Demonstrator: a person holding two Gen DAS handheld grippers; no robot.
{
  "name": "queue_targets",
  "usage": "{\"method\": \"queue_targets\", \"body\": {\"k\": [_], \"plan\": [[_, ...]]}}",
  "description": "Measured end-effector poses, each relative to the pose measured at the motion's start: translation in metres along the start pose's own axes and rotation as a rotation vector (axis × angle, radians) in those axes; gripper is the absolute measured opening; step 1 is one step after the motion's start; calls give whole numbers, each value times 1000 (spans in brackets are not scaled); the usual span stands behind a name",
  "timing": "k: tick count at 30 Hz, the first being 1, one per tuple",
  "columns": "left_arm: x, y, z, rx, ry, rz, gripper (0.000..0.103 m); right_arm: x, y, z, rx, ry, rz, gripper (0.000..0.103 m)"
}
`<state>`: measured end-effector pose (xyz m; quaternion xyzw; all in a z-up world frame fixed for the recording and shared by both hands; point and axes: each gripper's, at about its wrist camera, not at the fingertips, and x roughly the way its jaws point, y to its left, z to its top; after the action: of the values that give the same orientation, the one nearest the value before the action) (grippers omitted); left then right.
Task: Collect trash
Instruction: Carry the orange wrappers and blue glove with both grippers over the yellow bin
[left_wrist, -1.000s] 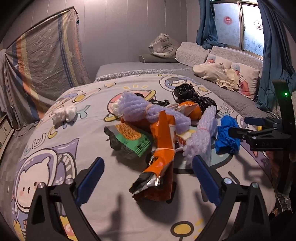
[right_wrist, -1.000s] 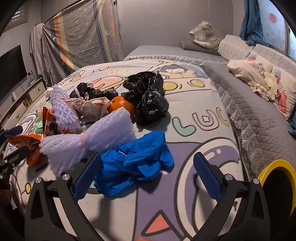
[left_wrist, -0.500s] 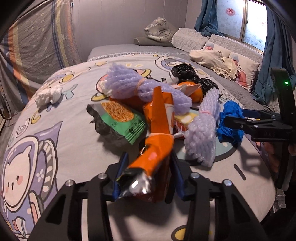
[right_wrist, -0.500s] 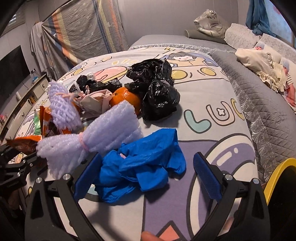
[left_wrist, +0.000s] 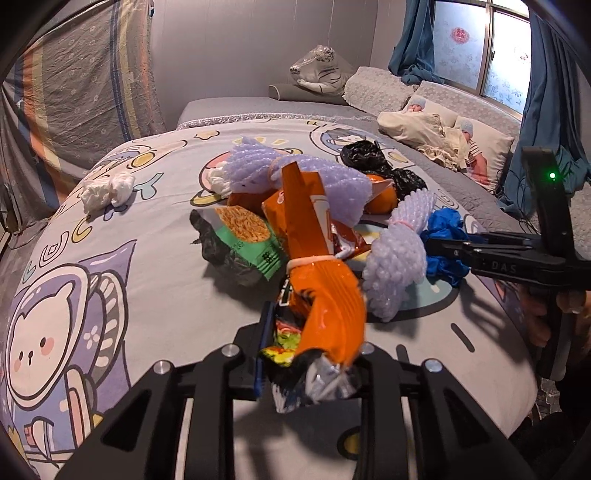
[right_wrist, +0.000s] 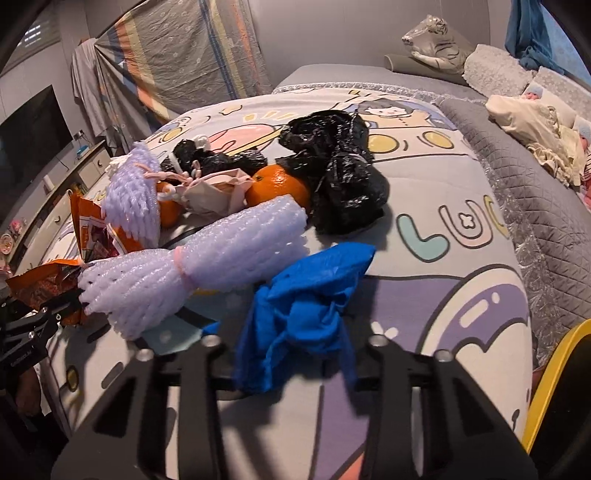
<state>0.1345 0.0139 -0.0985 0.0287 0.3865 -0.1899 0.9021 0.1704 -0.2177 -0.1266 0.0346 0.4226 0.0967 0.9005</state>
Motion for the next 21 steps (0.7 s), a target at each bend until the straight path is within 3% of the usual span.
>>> {"method": "queue_targets", "body": {"k": [4, 21], "plan": [[-14, 0, -3, -8, -22, -8, 23, -7, 4, -1, -11, -26, -8, 23], [-51, 5, 6, -58, -141, -10, 23, -83, -18, -12, 84, -193, -18, 23]]}}
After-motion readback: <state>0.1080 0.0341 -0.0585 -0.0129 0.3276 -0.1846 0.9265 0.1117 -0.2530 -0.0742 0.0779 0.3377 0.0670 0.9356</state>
